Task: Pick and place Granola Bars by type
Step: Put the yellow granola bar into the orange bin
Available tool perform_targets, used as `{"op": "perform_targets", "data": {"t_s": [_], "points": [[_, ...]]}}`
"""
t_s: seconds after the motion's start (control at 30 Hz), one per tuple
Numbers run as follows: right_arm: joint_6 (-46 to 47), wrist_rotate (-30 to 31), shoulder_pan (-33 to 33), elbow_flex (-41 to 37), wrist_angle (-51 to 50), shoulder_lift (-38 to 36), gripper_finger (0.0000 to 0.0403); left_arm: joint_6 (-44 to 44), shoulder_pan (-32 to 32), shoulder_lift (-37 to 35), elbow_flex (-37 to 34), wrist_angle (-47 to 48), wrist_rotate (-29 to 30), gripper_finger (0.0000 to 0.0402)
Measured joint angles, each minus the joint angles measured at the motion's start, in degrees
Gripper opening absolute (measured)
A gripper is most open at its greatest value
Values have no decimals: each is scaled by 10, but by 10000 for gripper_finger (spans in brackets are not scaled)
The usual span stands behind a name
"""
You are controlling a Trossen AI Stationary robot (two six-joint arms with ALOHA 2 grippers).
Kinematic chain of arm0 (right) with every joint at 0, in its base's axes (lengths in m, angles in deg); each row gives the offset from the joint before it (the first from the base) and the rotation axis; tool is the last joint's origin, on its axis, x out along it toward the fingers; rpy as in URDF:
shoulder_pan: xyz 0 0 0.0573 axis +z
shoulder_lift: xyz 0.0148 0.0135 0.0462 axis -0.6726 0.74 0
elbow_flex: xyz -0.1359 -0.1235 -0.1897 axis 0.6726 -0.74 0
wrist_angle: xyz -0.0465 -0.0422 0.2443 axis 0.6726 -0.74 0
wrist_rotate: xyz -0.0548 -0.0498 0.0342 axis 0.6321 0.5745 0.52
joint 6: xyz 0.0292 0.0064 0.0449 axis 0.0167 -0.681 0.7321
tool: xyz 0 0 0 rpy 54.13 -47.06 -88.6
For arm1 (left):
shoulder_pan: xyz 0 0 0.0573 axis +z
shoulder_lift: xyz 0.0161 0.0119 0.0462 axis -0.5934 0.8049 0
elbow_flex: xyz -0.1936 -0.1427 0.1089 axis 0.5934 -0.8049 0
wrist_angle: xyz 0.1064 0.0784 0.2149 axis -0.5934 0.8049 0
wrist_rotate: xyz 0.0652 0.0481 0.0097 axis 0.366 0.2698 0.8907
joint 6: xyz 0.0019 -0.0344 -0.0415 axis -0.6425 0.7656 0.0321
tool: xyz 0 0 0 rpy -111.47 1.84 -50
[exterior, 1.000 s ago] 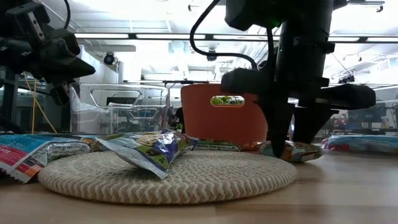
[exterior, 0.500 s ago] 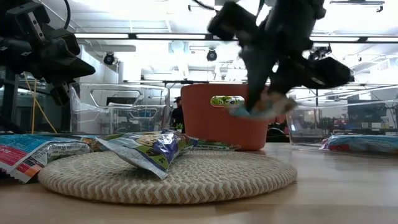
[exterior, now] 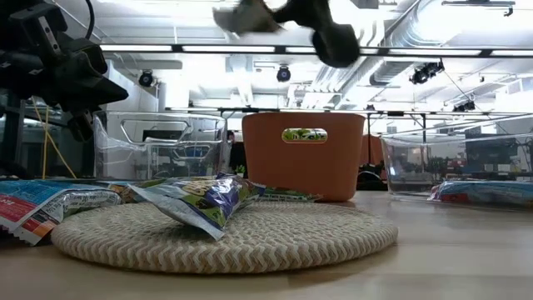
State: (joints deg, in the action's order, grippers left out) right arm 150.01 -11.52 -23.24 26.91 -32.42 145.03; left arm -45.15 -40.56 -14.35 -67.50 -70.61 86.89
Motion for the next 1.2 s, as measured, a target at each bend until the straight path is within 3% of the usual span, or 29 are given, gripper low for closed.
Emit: {"op": "perform_targets", "data": {"t_s": [0.3,0.73,1.2], "points": [[-98,29,-31,0,127,0,55,0,0,0,0,0,1,1],[-159,25,-98,0,138,-34,55,0,0,0,0,-3,2,1],[-153,65,-191,0,-119,-193,55,0,0,0,0,-7,2,1]]}}
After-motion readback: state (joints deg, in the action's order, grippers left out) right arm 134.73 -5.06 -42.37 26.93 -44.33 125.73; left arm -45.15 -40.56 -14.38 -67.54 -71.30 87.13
